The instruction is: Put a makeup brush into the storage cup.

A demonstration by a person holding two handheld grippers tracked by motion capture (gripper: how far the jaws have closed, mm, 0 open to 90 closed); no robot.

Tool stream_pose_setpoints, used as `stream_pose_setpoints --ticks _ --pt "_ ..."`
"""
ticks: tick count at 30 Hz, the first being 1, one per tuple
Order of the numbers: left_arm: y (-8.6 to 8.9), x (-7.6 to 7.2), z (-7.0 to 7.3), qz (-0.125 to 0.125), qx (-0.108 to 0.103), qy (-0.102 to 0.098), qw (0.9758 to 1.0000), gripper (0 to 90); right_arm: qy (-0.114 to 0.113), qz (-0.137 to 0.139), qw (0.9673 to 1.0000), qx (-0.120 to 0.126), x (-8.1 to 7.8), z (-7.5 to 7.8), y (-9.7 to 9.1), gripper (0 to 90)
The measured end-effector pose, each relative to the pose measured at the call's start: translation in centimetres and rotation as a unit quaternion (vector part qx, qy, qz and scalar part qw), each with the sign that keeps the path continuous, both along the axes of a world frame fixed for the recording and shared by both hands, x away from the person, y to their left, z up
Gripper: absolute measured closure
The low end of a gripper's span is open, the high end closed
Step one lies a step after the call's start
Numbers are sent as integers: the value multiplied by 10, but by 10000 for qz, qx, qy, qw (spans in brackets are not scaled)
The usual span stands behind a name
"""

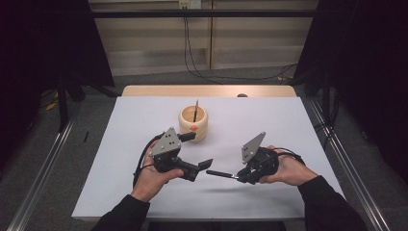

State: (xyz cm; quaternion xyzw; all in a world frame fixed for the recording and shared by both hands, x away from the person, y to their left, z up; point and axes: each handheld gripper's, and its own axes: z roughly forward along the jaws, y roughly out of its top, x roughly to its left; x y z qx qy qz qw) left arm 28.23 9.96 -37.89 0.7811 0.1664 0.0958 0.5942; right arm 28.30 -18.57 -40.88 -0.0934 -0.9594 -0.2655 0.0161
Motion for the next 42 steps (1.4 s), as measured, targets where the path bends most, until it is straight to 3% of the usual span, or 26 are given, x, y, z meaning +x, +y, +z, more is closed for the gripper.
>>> stream_pose_setpoints --ticks 5,12,16,23,26,27,33,35,39,40,41,42 --pt "-7 4 -2 -264 387 173 9988 32 4 -9 10000 -17 -1 0 0 775" --pt "-16 11 -6 -431 1080 196 9930 34 -2 105 9999 -55 0 -1 3 775" --pt "-22 11 -6 -581 1456 104 9876 46 18 95 9999 -75 -1 -1 3 775" --pt "-32 11 -9 -908 1781 279 9794 64 18 176 9998 -94 -1 0 3 775" --pt "-36 11 -10 -989 2112 323 9719 75 -20 206 9997 -97 -1 -1 4 775" --pt "-37 11 -11 -1078 2058 343 9720 77 13 167 9998 -131 -1 -1 4 775" --pt "-40 9 -12 -1330 2427 382 9602 146 -56 199 9996 -199 -2 0 5 775" --pt "-42 8 -13 -1444 2582 445 9542 206 64 167 9996 -227 -3 0 6 776" --pt "-47 7 -17 -1581 2875 583 9428 237 -25 196 9996 -223 -4 0 8 775" --pt "-48 7 -18 -1585 2881 576 9426 257 2 236 9994 -260 -4 0 8 775" --pt "-49 7 -18 -1627 2960 603 9393 273 -54 297 9992 -249 -4 0 9 775" --pt "-50 7 -19 -1670 2970 617 9381 297 -22 278 9992 -272 -4 0 9 775"
